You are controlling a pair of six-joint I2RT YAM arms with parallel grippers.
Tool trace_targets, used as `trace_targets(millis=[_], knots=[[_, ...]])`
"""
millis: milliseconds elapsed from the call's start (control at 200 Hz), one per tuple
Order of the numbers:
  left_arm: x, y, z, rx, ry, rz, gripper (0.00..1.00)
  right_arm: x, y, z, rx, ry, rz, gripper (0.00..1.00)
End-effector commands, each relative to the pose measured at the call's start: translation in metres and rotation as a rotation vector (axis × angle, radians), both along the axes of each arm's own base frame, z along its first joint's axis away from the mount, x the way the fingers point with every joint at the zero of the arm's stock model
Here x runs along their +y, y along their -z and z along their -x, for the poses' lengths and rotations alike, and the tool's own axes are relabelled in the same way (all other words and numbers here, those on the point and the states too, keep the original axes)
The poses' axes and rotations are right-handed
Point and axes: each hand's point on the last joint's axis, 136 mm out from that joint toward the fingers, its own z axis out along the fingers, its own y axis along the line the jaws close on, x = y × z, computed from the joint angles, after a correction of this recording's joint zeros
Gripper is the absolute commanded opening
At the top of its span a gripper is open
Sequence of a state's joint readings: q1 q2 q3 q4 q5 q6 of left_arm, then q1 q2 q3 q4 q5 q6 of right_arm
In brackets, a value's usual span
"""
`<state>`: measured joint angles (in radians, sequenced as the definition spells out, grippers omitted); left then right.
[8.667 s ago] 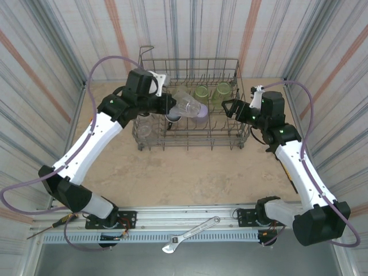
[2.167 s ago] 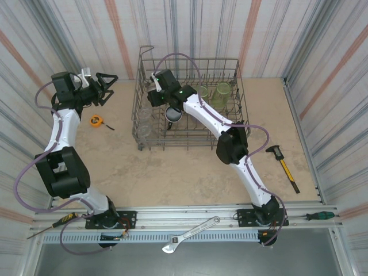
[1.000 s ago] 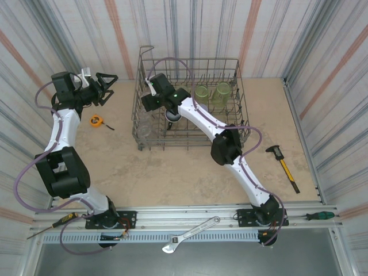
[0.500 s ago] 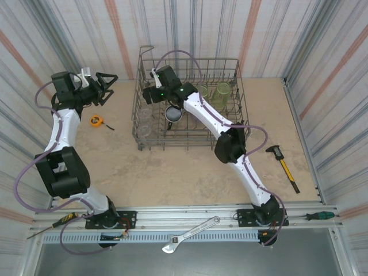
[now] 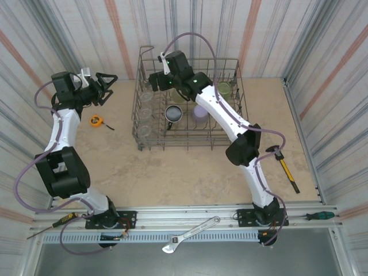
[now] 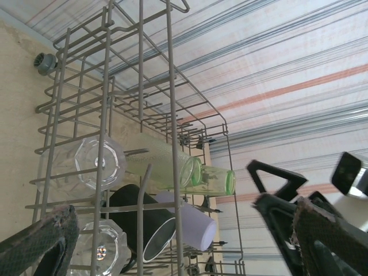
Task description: Load the cups into the dish rack
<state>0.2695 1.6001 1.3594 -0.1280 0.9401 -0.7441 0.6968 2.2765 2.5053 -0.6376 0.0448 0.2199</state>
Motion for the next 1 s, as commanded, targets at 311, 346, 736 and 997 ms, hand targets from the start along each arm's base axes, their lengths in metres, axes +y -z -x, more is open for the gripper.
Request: trace_targets(millis=[311, 346, 736, 997], knots=[[0.019, 0.014, -0.001, 0.015, -0.080, -0.147, 0.99, -0.100, -0.029, 0.024, -0.040, 0.135, 0.073, 0.99], [0.020, 0.018, -0.001, 0.023, -0.085, -0.160, 0.99, -0.110, -0.030, 0.026, -0.042, 0.148, 0.065, 0.99], [0.032, 0.056, -0.004, 0.081, -0.178, -0.434, 0.99, -0.235, -0.021, 0.055, -0.033, 0.328, -0.017, 0.99], [0.038, 0.072, 0.008, 0.072, -0.283, -0.610, 0.99, -0.313, -0.012, 0.077, -0.041, 0.470, -0.053, 0.99]])
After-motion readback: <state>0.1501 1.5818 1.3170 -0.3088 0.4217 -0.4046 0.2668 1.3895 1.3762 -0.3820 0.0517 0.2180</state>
